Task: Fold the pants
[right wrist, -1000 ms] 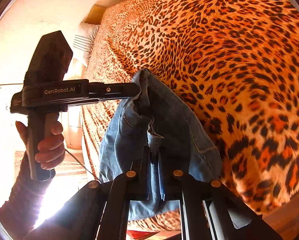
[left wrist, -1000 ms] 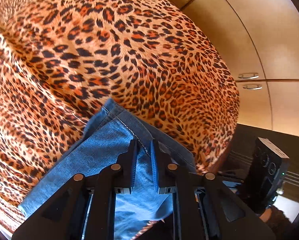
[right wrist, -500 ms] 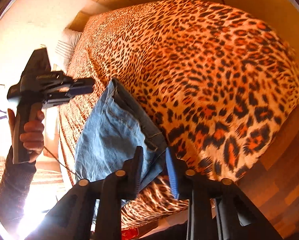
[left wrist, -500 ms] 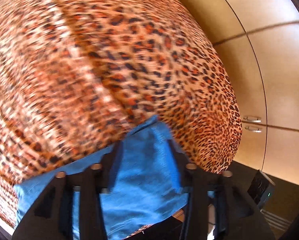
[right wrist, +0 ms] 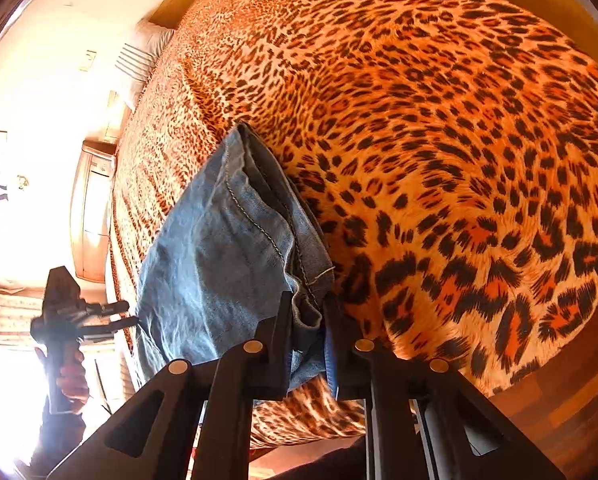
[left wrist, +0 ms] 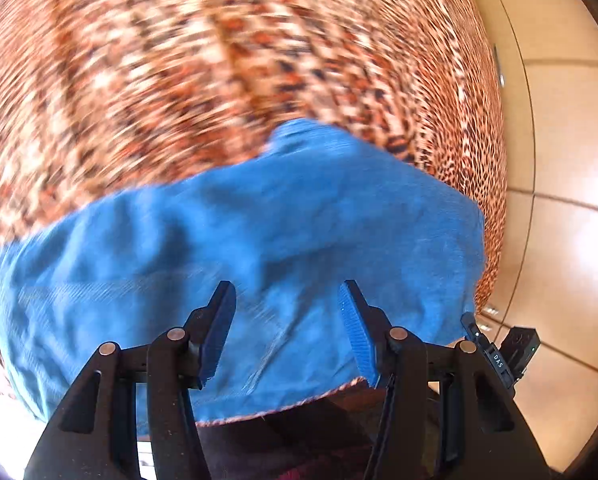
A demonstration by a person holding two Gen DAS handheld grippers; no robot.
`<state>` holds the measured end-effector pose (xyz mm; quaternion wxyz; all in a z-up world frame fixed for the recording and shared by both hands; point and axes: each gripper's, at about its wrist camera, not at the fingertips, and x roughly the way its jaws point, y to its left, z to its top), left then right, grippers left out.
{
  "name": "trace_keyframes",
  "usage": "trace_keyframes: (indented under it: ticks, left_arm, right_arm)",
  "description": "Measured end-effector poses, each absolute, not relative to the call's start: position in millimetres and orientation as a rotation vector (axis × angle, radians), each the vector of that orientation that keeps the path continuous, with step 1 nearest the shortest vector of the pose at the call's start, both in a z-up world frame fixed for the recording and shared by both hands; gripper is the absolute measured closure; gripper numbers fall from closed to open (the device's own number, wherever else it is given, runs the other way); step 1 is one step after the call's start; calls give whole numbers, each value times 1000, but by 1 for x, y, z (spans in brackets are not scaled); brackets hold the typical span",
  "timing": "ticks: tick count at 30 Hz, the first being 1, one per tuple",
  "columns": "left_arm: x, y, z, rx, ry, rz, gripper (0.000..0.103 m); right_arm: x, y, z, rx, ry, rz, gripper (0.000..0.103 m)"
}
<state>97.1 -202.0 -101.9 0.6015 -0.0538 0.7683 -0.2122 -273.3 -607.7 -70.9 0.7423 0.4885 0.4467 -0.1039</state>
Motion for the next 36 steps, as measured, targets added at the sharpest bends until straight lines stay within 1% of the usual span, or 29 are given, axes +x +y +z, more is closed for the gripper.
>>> trace_keyframes:
  ticks: [1, 3, 5, 6, 7, 8, 11, 13, 15, 18, 19, 20, 22, 23, 25, 28, 29, 31, 32, 33, 34, 35, 36]
  left_arm:
    - [92, -182, -100, -151, 1762, -470, 50]
    - [83, -142, -97, -194, 1735, -403, 50]
    - [72, -102, -97, -271, 1717, -327, 50]
    - [69, -79, -96, -320, 1706, -295, 50]
    - [65, -56, -95, -359, 1693, -260, 50]
    - [60, -36, -95, -392, 1676, -223, 50]
    - [46, 16, -98, -482, 1633, -124, 50]
    - [37, 39, -104, -541, 1618, -74, 49]
    - [33, 60, -109, -603, 1601, -56, 49]
    - [29, 76, -121, -667, 1586, -52, 49]
    - [29, 76, -125, -682, 1590, -56, 49]
    - [30, 74, -129, -688, 1595, -57, 49]
    - [33, 68, -136, -688, 1607, -65, 43]
    - [34, 63, -139, -683, 1618, -73, 42]
    - [35, 55, -140, -650, 1628, -99, 41]
    - [31, 42, -141, -594, 1636, -150, 37]
    - [28, 38, -145, -583, 1646, -158, 32]
    - [21, 38, -156, -573, 1683, -148, 30]
    - [16, 41, -161, -545, 1700, -125, 30]
    - [14, 42, -167, -504, 1714, -101, 30]
    - [13, 39, -171, -475, 1716, -93, 31]
    - [12, 38, -168, -461, 1697, -91, 30]
    - [13, 36, -166, -442, 1689, -88, 31]
  right_arm:
    - [-279, -606, -66, 1056, 978, -231, 91]
    - [-286, -603, -68, 1005, 1040, -262, 90]
    - [-293, -598, -75, 944, 1128, -311, 86]
    - [-297, -598, -76, 949, 1145, -323, 78]
    - [-301, -600, -73, 957, 1136, -356, 75]
    - [-305, -604, -68, 962, 1120, -385, 68]
    - [-299, -617, -43, 920, 1060, -461, 67]
    - [-275, -620, -30, 895, 1031, -422, 60]
    - [-239, -613, -20, 870, 1020, -343, 47]
    - [-177, -583, -11, 807, 1053, -176, 41]
    - [-151, -568, -11, 775, 1076, -105, 41]
    - [-124, -552, -11, 741, 1099, -39, 40]
    - [-75, -519, -14, 661, 1141, 78, 39]
    - [-50, -502, -17, 625, 1169, 131, 36]
    - [-9, -472, -25, 545, 1218, 183, 35]
    - [33, -433, -41, 431, 1310, 233, 33]
    - [42, -421, -49, 401, 1341, 262, 33]
    - [49, -397, -57, 301, 1380, 305, 33]
    - [46, -384, -60, 207, 1405, 331, 38]
    - [44, -371, -62, 98, 1427, 346, 78]
    - [42, -361, -62, 27, 1436, 347, 89]
    - [47, -357, -60, -4, 1417, 328, 89]
    - [49, -358, -60, -21, 1407, 292, 92]
